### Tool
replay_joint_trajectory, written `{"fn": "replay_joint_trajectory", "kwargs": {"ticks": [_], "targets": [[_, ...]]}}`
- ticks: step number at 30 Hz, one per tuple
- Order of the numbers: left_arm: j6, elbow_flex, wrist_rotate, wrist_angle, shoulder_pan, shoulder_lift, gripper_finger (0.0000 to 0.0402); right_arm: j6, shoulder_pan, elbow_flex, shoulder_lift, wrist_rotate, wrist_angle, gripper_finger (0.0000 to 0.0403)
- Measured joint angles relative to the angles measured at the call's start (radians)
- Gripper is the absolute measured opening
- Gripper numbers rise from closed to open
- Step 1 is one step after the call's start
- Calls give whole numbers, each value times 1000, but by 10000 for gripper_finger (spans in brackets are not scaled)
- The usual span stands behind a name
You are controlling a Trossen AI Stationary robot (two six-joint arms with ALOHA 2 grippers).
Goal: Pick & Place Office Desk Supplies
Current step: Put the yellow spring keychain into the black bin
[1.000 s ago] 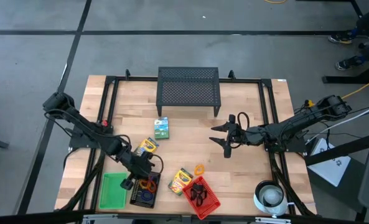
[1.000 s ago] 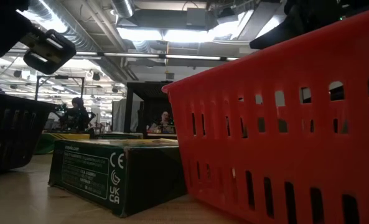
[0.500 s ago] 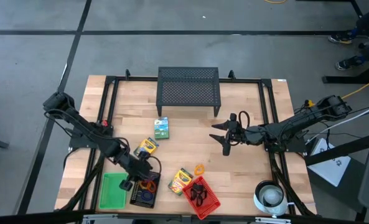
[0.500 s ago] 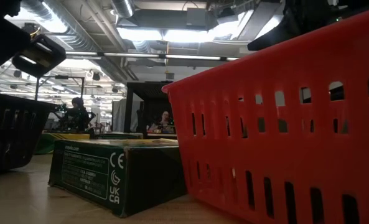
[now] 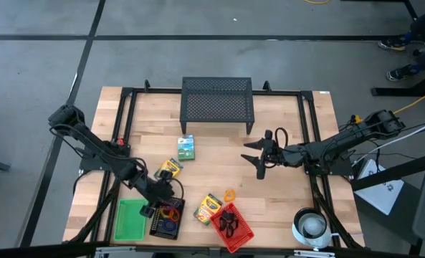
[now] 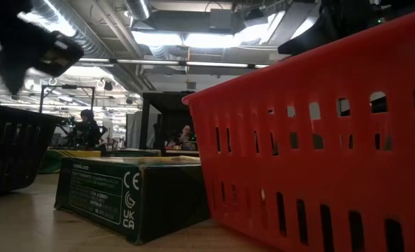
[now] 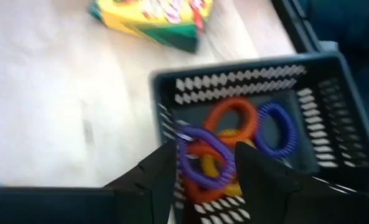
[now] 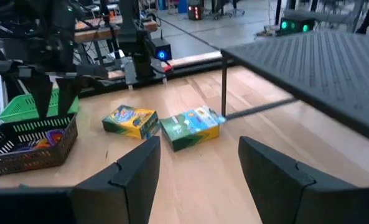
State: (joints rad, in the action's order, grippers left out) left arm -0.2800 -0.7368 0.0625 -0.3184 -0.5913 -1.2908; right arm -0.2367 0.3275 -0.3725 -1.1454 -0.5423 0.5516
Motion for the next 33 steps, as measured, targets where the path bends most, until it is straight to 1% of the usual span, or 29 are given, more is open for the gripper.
{"fn": "replay_joint_trajectory", "kwargs": {"ticks": [4,7,10,11,13,16,18,21,23,26,28,29,31,33], "targets": [[61,-1,68,5,39,29,159,53,0,0,0,0,39,219],[109,-1,79,8,98,41,159,88,0,0,0,-5,56,219],[169,-1,99,10,181,42,159,120,0,0,0,-66,74,219],[191,-1,99,18,214,41,159,139,0,0,0,-110,87,219],[239,-1,77,58,285,36,159,175,0,0,0,-233,127,219],[298,-1,-20,136,388,35,159,265,0,0,0,-462,177,219],[324,-2,-81,191,449,30,159,356,0,0,0,-610,201,219],[331,-2,-107,248,527,16,159,540,0,-15,0,-775,254,219],[346,-2,-116,276,572,-7,159,617,0,-33,0,-844,273,219],[370,-2,-207,379,624,-85,159,671,-1,-37,0,-886,271,219],[372,-3,-258,459,647,-154,159,671,-3,-37,0,-944,270,219],[380,-13,-268,482,655,-191,159,670,-3,-32,0,-973,266,219],[412,-48,-269,492,669,-252,159,655,-3,-13,0,-1017,255,219],[447,-93,-282,494,686,-306,159,600,-3,20,0,-1026,251,219]]}}
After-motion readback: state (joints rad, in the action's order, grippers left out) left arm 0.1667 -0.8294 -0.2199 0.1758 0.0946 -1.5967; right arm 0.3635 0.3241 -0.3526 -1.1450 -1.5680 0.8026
